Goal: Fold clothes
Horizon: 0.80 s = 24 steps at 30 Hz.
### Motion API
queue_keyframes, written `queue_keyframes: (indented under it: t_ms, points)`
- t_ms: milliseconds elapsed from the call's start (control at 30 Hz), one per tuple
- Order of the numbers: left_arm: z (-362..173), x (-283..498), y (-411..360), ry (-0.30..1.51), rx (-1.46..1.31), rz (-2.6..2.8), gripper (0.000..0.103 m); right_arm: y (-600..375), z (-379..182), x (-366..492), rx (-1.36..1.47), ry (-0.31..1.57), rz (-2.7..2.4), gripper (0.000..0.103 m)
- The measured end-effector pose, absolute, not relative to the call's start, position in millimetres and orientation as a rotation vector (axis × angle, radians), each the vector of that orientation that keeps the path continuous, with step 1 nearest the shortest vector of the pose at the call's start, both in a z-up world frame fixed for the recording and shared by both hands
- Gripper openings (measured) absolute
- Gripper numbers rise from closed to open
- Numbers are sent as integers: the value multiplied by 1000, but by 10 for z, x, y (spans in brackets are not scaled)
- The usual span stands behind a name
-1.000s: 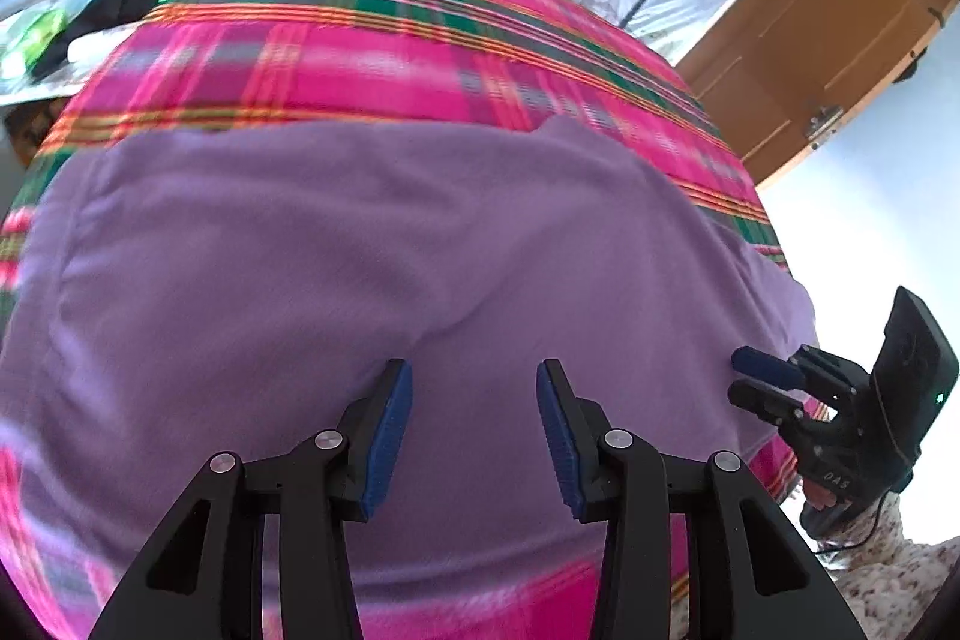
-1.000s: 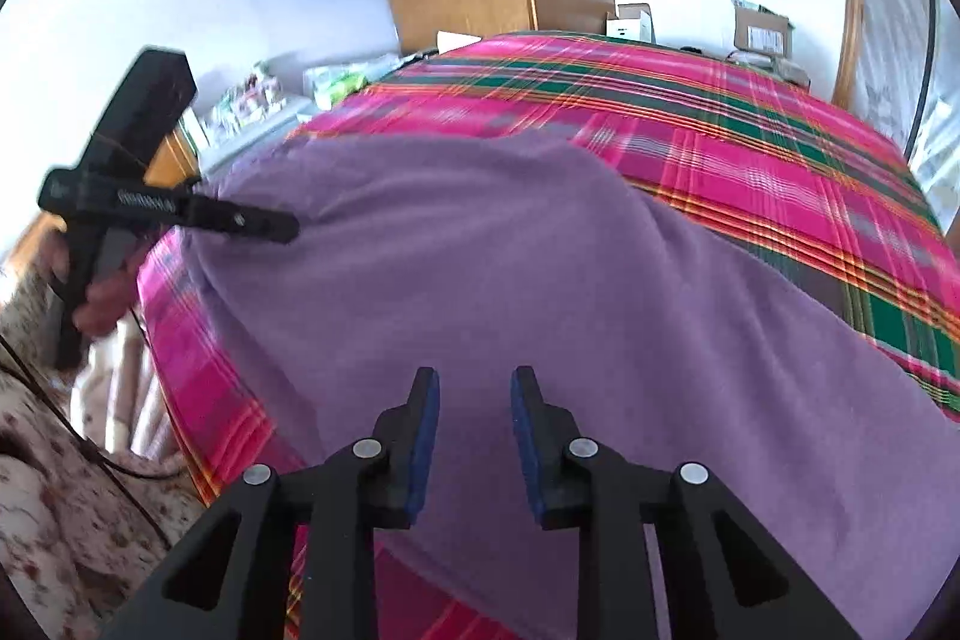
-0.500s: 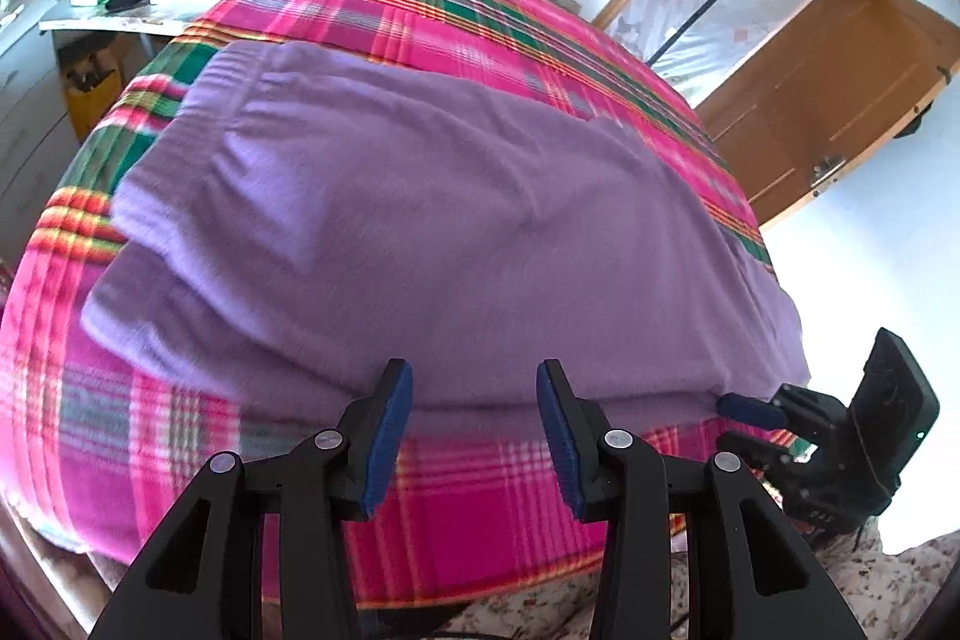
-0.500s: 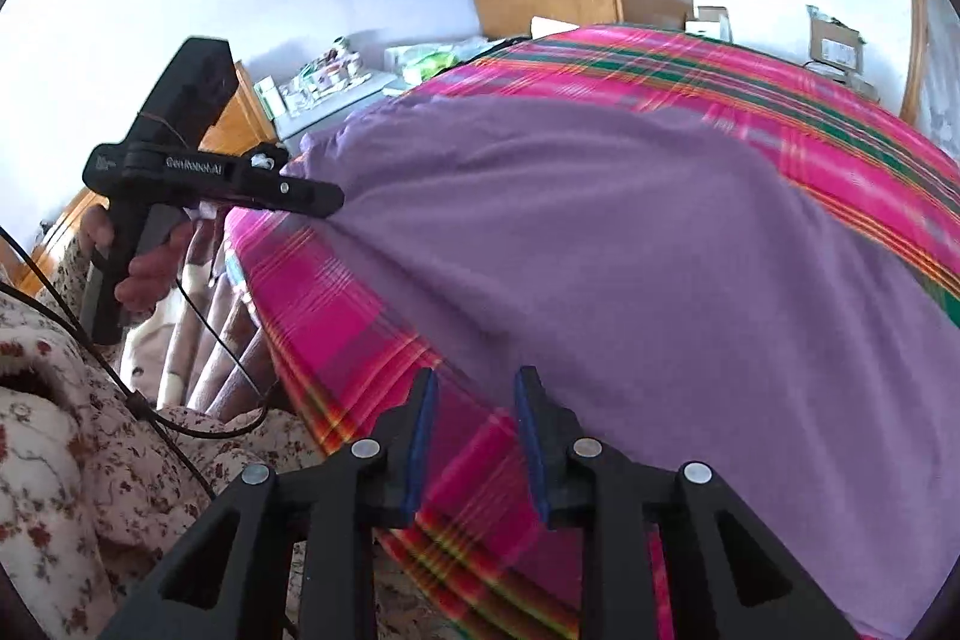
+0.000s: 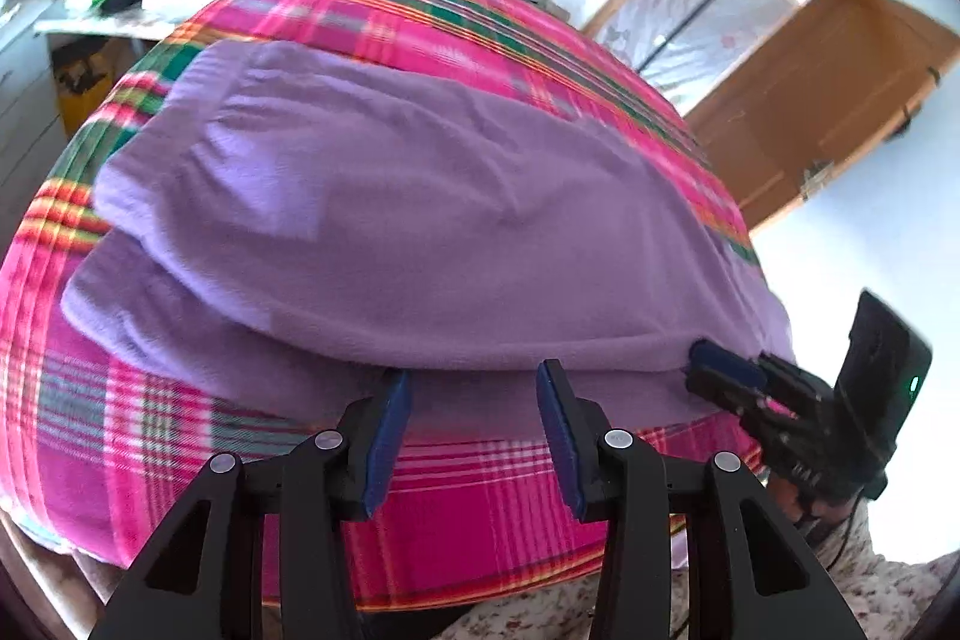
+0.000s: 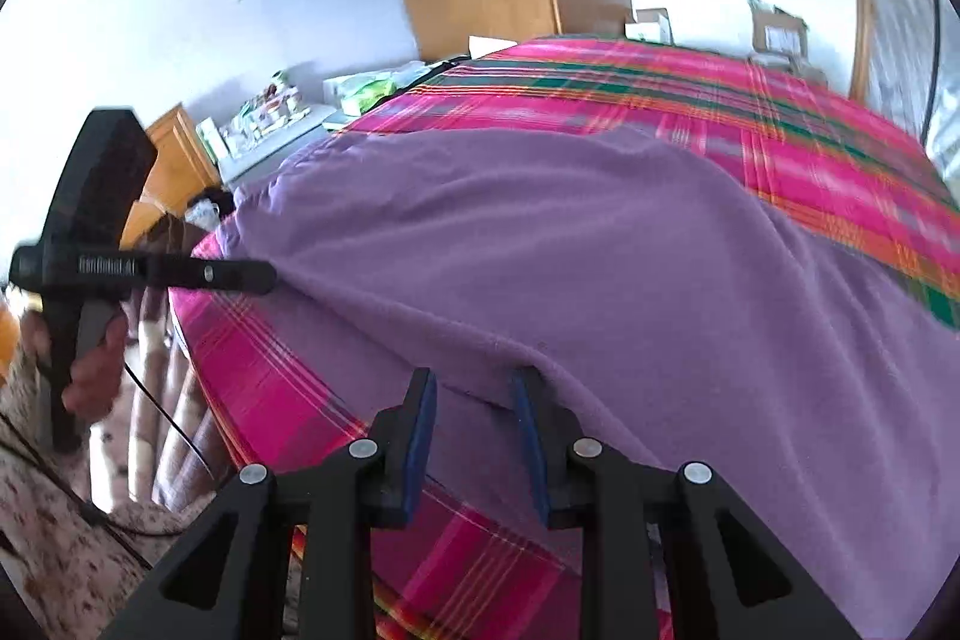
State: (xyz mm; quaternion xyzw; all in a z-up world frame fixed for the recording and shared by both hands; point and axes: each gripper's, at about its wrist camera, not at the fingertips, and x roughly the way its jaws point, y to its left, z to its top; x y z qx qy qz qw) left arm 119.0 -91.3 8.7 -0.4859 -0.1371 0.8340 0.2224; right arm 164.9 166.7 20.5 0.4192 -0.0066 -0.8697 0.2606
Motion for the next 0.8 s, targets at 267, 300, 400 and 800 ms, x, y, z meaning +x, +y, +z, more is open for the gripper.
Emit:
queue_keyframes:
  t_ms: [267,300,400,800]
  points:
    - [103,1299,-640,-26,-1300,2323,45,1546,224,1816,1122,141,-2319,27]
    - [102,1307,-607,13,-1294,2324,45,1531,231,1838,1112,155,-2317,27]
    - [90,1321,-508,133,-1273,2325,45,1523,258,1882,1079,158,-2291,27]
    - [61,1215,-246,362,-1224,2284,45,1247,117,1828,1103,297,-2282,28]
